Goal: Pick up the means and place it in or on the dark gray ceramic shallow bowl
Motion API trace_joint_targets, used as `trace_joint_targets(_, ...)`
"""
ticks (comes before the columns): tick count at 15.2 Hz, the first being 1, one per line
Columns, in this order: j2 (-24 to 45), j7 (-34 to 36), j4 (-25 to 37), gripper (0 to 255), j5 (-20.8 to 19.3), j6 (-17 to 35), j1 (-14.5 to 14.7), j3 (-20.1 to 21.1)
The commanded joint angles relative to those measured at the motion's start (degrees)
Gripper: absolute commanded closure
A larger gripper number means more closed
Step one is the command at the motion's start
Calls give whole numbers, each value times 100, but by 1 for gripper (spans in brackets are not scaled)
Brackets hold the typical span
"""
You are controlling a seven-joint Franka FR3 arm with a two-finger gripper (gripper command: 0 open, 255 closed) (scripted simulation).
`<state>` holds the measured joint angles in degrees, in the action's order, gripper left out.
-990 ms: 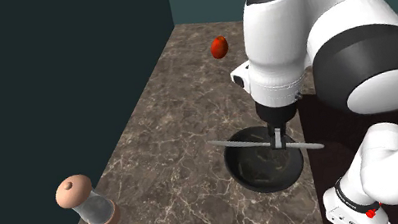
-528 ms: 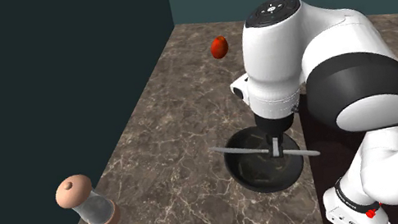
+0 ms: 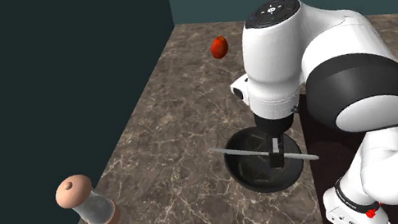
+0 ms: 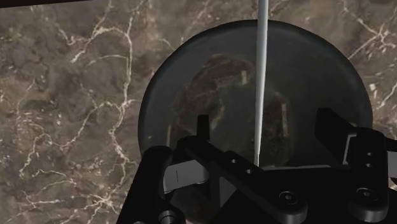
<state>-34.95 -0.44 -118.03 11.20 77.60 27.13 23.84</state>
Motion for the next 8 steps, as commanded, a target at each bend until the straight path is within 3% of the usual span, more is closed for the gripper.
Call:
trace_joint_targets(1, 0, 0, 0, 0, 0, 0, 0, 0)
trace_joint_targets(3, 0, 0, 0, 0, 0, 0, 0, 0)
trace_joint_targets(7, 421, 114, 1058, 0, -110, -644, -91, 12)
trace_joint_targets(8, 421, 114, 1058, 0, -110, -644, -92, 12)
